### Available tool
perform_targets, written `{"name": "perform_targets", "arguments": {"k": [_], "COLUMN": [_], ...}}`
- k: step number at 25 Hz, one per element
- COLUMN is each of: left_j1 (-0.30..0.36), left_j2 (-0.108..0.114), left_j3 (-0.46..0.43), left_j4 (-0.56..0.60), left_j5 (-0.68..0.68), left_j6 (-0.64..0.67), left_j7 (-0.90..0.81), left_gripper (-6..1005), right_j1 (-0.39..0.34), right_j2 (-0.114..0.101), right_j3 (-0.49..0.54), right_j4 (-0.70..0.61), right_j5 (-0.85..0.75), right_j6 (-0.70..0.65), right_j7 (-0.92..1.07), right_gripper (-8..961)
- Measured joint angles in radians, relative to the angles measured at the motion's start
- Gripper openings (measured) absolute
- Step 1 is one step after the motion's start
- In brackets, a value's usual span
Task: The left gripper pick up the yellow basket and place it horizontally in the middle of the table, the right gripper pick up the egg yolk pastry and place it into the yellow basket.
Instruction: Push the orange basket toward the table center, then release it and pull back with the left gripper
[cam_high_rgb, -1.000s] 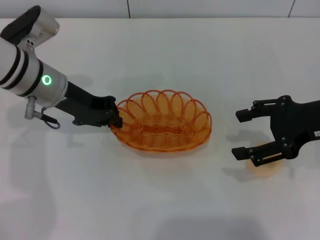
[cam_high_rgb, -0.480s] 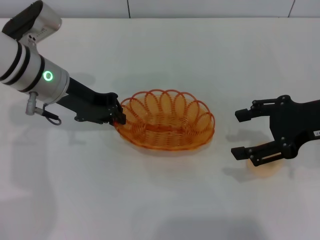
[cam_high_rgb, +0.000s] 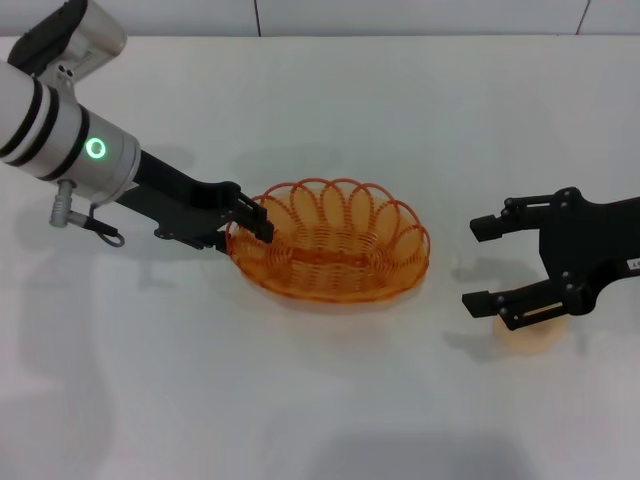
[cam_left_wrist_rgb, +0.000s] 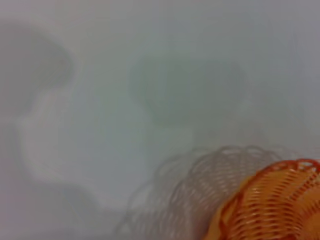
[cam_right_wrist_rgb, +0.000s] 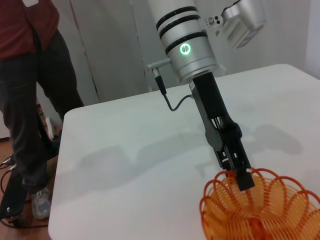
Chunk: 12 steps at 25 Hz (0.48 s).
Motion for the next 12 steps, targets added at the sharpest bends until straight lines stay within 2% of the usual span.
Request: {"name": "perform_targets", "arguments": {"k": [4, 10, 12], "left_j1": [0.000, 0.012, 0.019], "left_j2": [0.013, 0.044, 0.045], "left_j3": [-0.002, -0.003, -0.005], "left_j4": [0.006, 0.044, 0.074], "left_j5": [-0.046, -0.157, -0.176], "left_j6": [0.009, 0.004, -0.007], "left_j7": [0.040, 0.131, 0.168], "left_gripper": [541, 807, 823], "right_j1": [0.000, 0.000, 0.000], "right_j2": [0.000, 0.000, 0.000], "right_j3": [0.007, 0.008, 0.009], "right_j4": [0.000, 0.003, 0.007], "right_j5": [0.000, 0.000, 0.000], "right_j6": [-0.001, 0.005, 0.008], "right_j7": [0.000, 0.000, 0.000], "right_gripper": [858, 858, 858]}}
